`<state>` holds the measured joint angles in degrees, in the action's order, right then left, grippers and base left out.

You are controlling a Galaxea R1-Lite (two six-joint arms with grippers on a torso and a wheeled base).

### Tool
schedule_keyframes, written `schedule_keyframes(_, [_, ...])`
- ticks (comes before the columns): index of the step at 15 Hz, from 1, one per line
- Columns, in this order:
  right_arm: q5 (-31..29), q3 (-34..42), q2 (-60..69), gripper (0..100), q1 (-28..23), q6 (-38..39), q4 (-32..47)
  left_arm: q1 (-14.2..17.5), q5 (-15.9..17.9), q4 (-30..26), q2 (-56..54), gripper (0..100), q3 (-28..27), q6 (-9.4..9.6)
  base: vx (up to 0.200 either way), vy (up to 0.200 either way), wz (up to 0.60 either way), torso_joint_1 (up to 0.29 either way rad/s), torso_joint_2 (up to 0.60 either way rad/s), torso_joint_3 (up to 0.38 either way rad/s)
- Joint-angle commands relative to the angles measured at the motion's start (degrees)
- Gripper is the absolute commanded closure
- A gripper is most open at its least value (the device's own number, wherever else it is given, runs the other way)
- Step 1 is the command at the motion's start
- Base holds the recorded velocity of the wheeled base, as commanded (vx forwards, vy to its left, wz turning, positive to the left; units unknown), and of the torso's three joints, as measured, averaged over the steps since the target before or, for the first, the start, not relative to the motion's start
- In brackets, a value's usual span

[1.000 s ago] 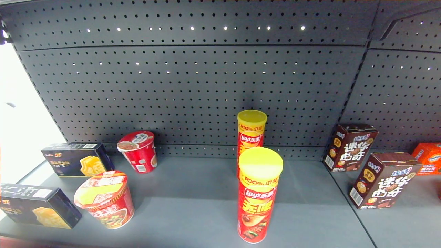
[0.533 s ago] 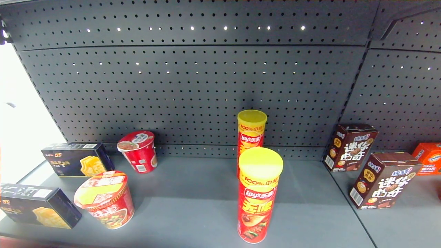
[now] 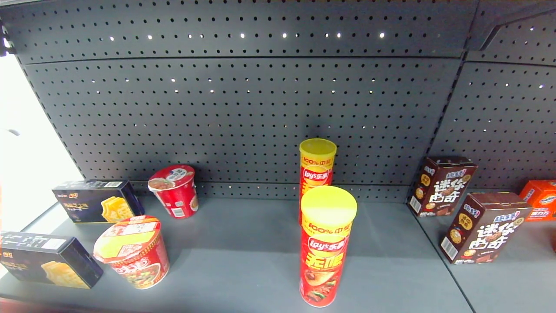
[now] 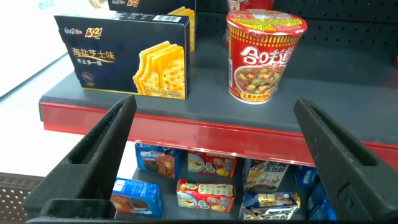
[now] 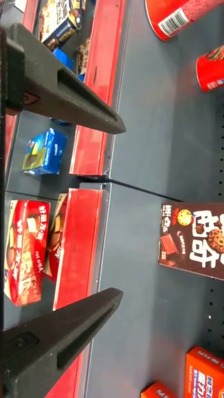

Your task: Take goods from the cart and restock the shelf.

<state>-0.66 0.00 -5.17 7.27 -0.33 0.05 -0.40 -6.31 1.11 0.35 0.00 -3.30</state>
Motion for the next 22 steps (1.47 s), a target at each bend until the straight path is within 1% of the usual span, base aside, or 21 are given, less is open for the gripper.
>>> schedule_keyframes(1, [0.1, 0.0, -0.3, 0, 0.0, 0.0, 0.0, 0.1, 0.2, 0.0, 0.0, 0, 0.0, 0.05, 0.0, 0.0, 0.0, 0.0, 0.0, 0.0])
schedule_keyframes(7, [0.1, 0.0, -0.3, 0, 0.0, 0.0, 0.0, 0.0, 0.3, -0.1, 0.0, 0, 0.0, 0.49, 0.0, 0.0, 0.0, 0.0, 0.0, 0.0])
schedule_keyframes(8, [0.2, 0.0, -0.3, 0, 0.0, 0.0, 0.0, 0.0, 0.3, -0.1, 0.0, 0, 0.0, 0.49, -0.2, 0.0, 0.0, 0.002, 0.01, 0.002])
schedule_keyframes(16, [0.1, 0.0, -0.3, 0, 0.0, 0.0, 0.0, 0.1, 0.3, -0.2, 0.0, 0, 0.0, 0.4, 0.0, 0.0, 0.0, 0.0, 0.0, 0.0])
schedule_keyframes(17, [0.2, 0.0, -0.3, 0, 0.0, 0.0, 0.0, 0.1, 0.3, -0.2, -0.1, 0, 0.0, 0.58, 0.0, -0.2, 0.0, 0.002, 0.0, -0.002])
schedule_keyframes(22, [0.2, 0.0, -0.3, 0, 0.0, 0.0, 0.0, 0.1, 0.3, -0.4, 0.0, 0, 0.0, 0.4, 0.0, 0.0, 0.0, 0.0, 0.0, 0.0])
